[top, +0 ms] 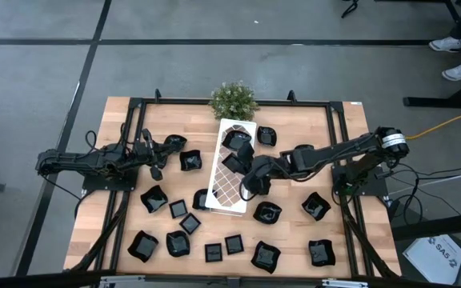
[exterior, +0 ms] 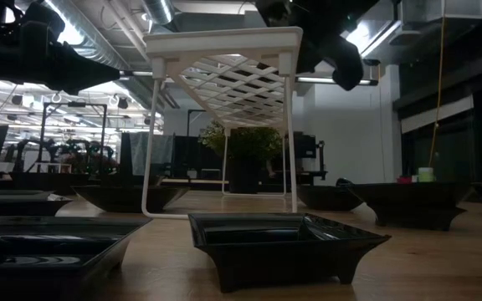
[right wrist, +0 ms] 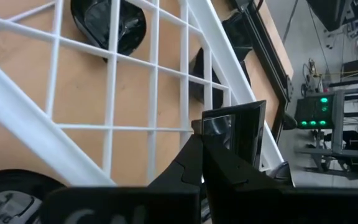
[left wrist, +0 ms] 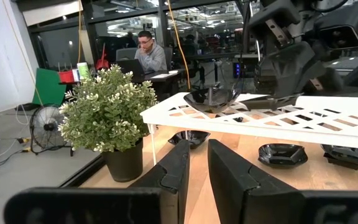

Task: Pick & Place Mini shaped plates
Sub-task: Put the square plate on the shelf, then put the distorted square plate on the shelf

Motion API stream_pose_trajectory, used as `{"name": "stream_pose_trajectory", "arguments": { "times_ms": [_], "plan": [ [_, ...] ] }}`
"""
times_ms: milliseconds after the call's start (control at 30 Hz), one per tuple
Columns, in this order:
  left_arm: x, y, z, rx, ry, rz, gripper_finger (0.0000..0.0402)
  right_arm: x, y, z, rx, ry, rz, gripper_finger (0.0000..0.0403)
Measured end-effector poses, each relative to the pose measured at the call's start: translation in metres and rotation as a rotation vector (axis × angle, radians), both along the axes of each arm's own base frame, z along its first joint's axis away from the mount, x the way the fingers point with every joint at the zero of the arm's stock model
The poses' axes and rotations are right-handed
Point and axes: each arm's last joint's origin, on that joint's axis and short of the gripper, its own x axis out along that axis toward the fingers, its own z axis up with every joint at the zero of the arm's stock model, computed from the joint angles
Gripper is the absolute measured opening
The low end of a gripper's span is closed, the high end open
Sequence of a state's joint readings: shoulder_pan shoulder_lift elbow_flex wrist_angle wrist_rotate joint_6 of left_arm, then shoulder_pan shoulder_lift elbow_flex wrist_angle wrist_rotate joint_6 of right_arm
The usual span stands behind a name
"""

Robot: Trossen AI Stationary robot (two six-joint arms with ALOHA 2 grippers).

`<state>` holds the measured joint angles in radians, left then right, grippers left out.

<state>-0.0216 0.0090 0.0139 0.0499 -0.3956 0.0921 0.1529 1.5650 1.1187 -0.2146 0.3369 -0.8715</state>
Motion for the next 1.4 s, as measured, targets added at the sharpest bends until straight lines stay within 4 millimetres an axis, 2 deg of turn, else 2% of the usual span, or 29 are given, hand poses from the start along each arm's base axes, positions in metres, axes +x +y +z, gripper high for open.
{"name": "stream_pose_trajectory", "arguments": {
  "times_ms": [433, 1000, 1400],
  "plan": [
    [0.000, 0.000, 0.000, 0.000, 0.000, 0.000, 0.0056, 0.000, 0.003, 0.000, 0.066, 0.007, 0.046, 0.0010],
    [0.000, 0.000, 0.000, 0.000, 0.000, 0.000, 0.0054, -0.001, 0.002, 0.001, 0.139, -0.014, -0.007, 0.0126],
    [0.000, 0.000, 0.000, 0.000, 0.000, 0.000, 0.0056, -0.022, 0.004, 0.027, 0.314, -0.037, 0.069, 0.0156]
  ]
}}
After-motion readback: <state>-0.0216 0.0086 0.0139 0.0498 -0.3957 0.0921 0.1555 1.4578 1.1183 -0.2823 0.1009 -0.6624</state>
